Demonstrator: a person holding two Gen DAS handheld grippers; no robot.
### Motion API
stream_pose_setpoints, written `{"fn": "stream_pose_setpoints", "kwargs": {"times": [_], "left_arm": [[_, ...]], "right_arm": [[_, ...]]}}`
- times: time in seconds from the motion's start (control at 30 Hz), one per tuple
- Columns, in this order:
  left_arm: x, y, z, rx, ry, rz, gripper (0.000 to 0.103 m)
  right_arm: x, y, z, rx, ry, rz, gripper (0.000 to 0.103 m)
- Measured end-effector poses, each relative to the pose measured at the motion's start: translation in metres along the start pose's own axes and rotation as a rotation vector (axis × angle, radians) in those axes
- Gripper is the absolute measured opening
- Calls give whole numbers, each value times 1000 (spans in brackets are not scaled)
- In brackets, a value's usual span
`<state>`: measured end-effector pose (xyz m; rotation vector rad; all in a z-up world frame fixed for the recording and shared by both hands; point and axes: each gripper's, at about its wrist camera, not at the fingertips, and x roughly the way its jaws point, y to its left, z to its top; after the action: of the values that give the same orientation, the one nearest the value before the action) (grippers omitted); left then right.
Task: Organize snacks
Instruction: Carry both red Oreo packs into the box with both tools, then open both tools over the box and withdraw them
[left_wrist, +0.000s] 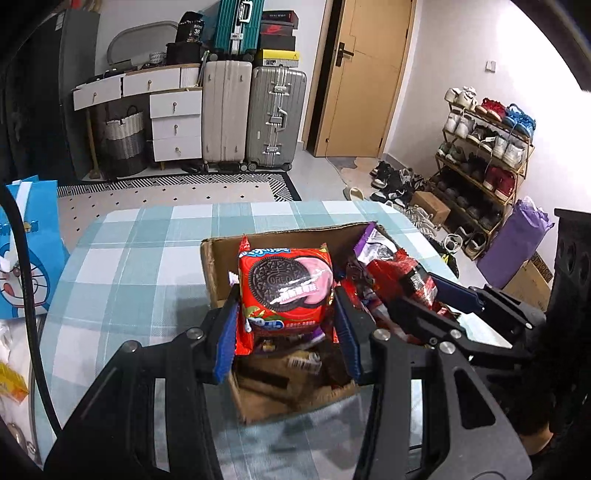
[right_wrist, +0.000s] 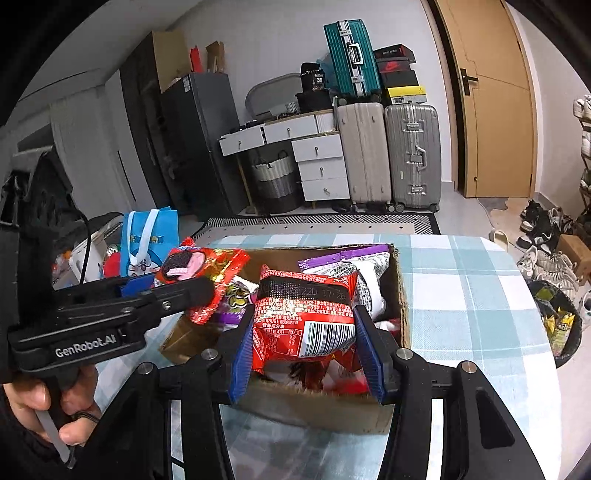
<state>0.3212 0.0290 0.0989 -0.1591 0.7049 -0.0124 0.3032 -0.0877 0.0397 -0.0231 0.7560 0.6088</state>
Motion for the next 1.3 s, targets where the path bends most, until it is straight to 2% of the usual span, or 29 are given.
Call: {"fn": "stream_pose_setpoints", "kwargs": {"times": [0.3,0.6,0.7,0.73,0.8,0.83,0.87,0.9,0.93,1.0,1.13,1.3], "left_arm": [[39,-9,5,67,27,40,44],[53,-2,5,43,38,15,47],[52,3,3,15,32,-7,47],[50,4,2,10,28,-12,50],[46,6,1,3,26,-22,62],[43,8,0,0,24,-25,76],[38,8,-2,-2,16,-31,85],[31,9,-3,-2,5,-37,86],[25,9,-5,2,-6,-43,88],[11,9,-10,4,-21,-50,101],[-23,8,-23,8,-61,-78,102],[-68,5,-46,47,-106,-60,102]], "right_arm": [[33,-4,1,-46,39,-60,50],[53,-7,1,-73,63,-64,51],[53,-2,0,-102,64,-72,55],[53,0,-1,-120,63,-88,57],[48,5,-2,-140,53,-100,67],[43,6,-3,-145,39,-103,71],[37,7,-3,-150,21,-106,81],[30,8,-3,-153,4,-108,89],[23,8,-3,-159,-14,-109,91],[6,7,-4,-169,-39,-113,98],[-26,2,-6,-147,-83,-94,103],[-65,-1,-16,-165,-115,-81,103]]}}
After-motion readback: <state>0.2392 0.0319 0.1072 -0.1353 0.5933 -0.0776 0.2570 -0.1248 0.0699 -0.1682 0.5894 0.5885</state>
